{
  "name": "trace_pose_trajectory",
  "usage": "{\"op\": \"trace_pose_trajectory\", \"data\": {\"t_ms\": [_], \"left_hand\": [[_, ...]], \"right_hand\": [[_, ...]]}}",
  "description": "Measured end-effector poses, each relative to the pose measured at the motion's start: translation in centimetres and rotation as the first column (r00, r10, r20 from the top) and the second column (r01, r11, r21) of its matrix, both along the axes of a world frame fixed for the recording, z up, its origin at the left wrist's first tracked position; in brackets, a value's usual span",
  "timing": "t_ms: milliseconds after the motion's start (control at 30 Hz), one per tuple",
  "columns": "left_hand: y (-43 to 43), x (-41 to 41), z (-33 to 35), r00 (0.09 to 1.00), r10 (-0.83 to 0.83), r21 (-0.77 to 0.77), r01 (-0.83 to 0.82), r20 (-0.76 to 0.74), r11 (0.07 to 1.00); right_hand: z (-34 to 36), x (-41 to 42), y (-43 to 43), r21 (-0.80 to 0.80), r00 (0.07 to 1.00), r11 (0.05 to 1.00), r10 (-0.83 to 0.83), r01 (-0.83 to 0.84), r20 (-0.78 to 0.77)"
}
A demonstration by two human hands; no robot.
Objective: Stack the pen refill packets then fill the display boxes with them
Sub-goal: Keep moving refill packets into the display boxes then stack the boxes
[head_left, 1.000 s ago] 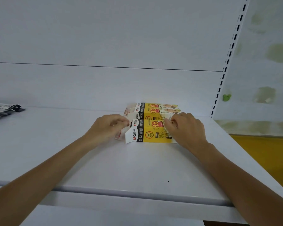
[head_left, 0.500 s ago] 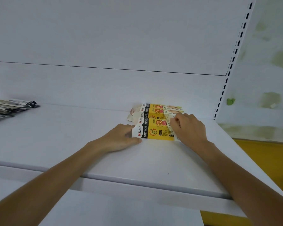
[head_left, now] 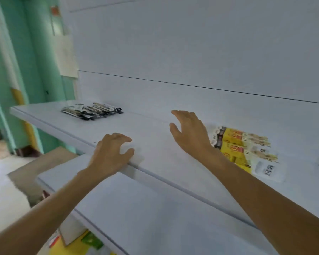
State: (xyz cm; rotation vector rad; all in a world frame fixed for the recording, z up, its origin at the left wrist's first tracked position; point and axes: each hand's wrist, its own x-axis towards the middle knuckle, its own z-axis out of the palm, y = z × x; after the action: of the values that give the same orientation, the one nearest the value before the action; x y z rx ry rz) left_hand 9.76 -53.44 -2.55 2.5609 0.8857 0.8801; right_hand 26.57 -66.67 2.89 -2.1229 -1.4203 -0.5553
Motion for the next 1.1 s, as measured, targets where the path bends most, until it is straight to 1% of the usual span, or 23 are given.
{"op": "trace_pose_trajectory", "data": {"t_ms": [100, 200, 300, 433, 533, 633, 833, 967, 1100], "left_hand": [[2.9, -7.0, 0.7, 0.984, 0.177, 0.016, -0.177, 0.019, 0.984], [5.2, -12.8, 1.3, 0.945, 0.323, 0.007, -0.324, 0.060, 0.946], [7.3, -16.9, 1.6, 0.916, 0.395, 0.000, -0.396, 0.071, 0.918], [12.0, -20.2, 1.6, 0.901, 0.430, 0.016, -0.431, 0.065, 0.902], [17.0, -21.5, 1.5, 0.908, 0.415, 0.028, -0.417, 0.061, 0.909], [22.9, -22.4, 1.2, 0.931, 0.363, 0.026, -0.364, 0.046, 0.931], [32.7, -24.0, -0.1, 0.956, 0.286, 0.034, -0.284, -0.074, 0.958], [37.7, -23.7, 0.7, 0.973, 0.229, 0.038, -0.228, -0.024, 0.973], [41.9, -21.0, 0.6, 0.992, 0.129, 0.034, -0.129, -0.004, 0.991]], "right_hand": [[0.1, -5.3, 5.5, -0.041, 0.981, 0.980, 0.192, -0.194, -0.041], [0.1, -9.7, 10.1, -0.061, 0.945, 0.945, 0.315, -0.320, -0.086], [-0.3, -12.9, 14.5, -0.083, 0.917, 0.918, 0.375, -0.388, -0.133], [-1.0, -15.8, 20.6, -0.102, 0.902, 0.902, 0.402, -0.420, -0.158], [-1.3, -17.0, 25.9, -0.090, 0.907, 0.911, 0.384, -0.403, -0.171], [-1.6, -17.9, 31.8, -0.033, 0.914, 0.931, 0.350, -0.364, -0.206], [-2.1, -21.0, 42.1, -0.018, 0.905, 0.948, 0.297, -0.317, -0.306], [-2.0, -21.4, 46.5, -0.043, 0.910, 0.953, 0.271, -0.299, -0.315], [-1.0, -19.1, 49.5, -0.049, 0.930, 0.966, 0.228, -0.252, -0.287]]}}
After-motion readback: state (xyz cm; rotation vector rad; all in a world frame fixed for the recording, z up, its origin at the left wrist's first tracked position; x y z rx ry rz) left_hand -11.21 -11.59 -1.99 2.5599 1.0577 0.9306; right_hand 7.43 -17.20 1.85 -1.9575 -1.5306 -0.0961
